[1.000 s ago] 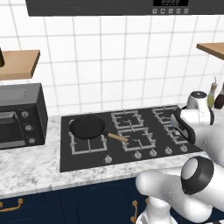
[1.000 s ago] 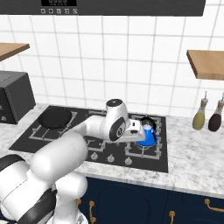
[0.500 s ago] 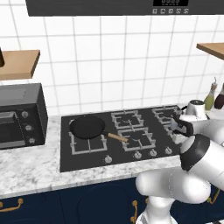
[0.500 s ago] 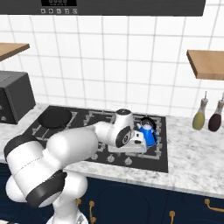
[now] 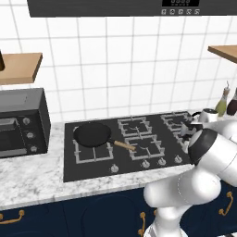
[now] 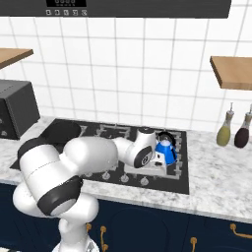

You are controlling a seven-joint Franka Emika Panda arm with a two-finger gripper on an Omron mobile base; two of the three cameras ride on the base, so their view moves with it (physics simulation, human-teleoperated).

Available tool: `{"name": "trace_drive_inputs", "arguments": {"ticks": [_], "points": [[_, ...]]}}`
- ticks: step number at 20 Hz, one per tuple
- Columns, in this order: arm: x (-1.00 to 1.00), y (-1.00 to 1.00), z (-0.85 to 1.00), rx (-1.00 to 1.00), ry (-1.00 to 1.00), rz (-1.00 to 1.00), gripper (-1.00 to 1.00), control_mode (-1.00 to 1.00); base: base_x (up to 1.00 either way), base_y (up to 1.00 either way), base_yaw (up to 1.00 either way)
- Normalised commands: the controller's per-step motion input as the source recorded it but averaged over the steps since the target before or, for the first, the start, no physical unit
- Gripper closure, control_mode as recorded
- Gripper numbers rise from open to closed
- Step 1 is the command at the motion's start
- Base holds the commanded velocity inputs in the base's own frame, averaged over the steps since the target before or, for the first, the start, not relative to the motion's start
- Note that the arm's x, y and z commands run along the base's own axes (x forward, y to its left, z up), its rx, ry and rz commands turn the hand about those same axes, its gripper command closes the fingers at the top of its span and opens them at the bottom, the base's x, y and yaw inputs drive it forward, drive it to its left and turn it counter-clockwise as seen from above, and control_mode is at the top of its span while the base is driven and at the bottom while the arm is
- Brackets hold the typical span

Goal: Pick the kettle from the counter and place it on a stove burner. Then turn the burner on.

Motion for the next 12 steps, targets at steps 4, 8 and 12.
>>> {"name": "trace_drive_inputs", "arguments": {"ticks": [4, 8, 12], "points": [[0.1, 0.0, -0.21, 0.0, 0.0, 0.0, -1.0, -1.0, 0.0, 0.0, 0.0], [0.06, 0.0, -0.08, 0.0, 0.0, 0.0, -1.0, -1.0, 0.0, 0.0, 0.0], [0.1, 0.0, -0.17, 0.0, 0.0, 0.0, -1.0, -1.0, 0.0, 0.0, 0.0]]}}
